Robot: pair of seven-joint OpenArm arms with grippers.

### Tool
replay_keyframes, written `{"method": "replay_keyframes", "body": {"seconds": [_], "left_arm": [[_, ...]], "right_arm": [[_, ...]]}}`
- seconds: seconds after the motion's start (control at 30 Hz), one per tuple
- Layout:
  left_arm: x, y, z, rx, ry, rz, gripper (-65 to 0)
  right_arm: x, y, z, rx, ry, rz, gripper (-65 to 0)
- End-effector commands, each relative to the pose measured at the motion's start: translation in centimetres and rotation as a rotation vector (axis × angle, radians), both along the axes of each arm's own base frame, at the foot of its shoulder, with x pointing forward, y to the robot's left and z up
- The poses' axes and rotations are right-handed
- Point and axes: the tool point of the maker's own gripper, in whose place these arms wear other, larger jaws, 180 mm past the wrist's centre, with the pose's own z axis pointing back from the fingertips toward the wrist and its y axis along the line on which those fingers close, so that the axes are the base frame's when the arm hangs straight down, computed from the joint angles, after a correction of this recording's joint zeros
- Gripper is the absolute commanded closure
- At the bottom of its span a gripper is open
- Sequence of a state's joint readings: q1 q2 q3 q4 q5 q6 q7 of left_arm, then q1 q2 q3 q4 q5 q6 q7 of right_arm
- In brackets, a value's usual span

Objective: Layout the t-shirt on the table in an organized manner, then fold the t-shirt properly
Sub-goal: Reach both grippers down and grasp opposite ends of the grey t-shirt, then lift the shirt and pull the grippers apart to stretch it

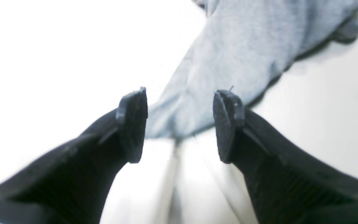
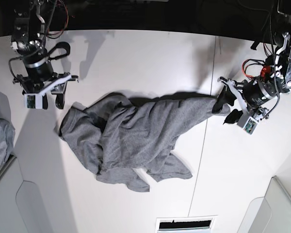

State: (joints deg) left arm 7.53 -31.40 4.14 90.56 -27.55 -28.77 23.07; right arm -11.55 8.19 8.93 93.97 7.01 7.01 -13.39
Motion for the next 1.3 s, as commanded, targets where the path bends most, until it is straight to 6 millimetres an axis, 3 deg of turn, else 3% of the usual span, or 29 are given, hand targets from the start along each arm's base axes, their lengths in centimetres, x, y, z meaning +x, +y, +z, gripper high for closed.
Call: {"method": "replay_keyframes", "body": {"seconds": [0.0, 0.07, 0.23, 0.47, 0.63, 0.7, 0.8, 0.83, 0.93, 0.97, 1.1, 1.27], "left_arm": [[1.5, 0.0, 1.2, -0.008, -0.047, -0.008, -36.4], [2.7, -0.7, 0.9, -0.01, -0.044, -0.025, -38.4], [4.5, -2.4, 0.0, -0.025, -0.024, -0.05, -39.4], [4.4, -4.7, -1.6, -0.091, 0.014, -0.04, -39.4], [3.9, -4.8, -3.3, -0.107, 0.061, -0.016, -39.4], [3.5, -4.4, -4.3, -0.107, 0.085, 0.001, -39.3], [3.6, -3.8, -5.0, -0.112, 0.073, 0.022, -38.2], [3.6, -3.6, -5.2, -0.101, 0.065, 0.022, -34.2], [3.5, -3.2, -5.5, -0.072, 0.062, 0.016, -4.5], [3.5, -3.0, -5.5, -0.069, 0.064, 0.017, 0.0], [4.4, -1.9, -4.9, -0.052, 0.053, 0.045, 0.0], [6.9, 3.0, -1.4, -0.07, 0.004, 0.171, 0.0]], "right_arm": [[1.8, 0.0, 1.4, 0.006, -0.061, -0.01, -28.5], [3.2, 0.4, 0.8, 0.022, -0.056, -0.022, -28.7], [5.7, 1.7, -1.8, 0.043, 0.002, -0.032, -40.8], [6.9, 2.5, -2.8, 0.058, 0.027, -0.036, -40.7], [7.4, 3.3, -4.5, 0.082, 0.074, -0.022, -40.1], [7.4, 3.4, -5.1, 0.087, 0.093, -0.021, -31.4], [7.8, 3.5, -5.1, 0.089, 0.094, -0.022, -11.3], [8.1, 3.4, -4.8, 0.088, 0.085, -0.022, -9.0], [8.8, 3.3, -4.2, 0.058, 0.062, -0.014, -3.6], [9.0, 3.2, -4.0, 0.045, 0.059, -0.01, 0.0], [9.3, 2.9, -3.4, -0.01, 0.046, 0.009, 0.0], [9.8, 1.8, -1.2, -0.054, 0.038, 0.002, 0.0]]}}
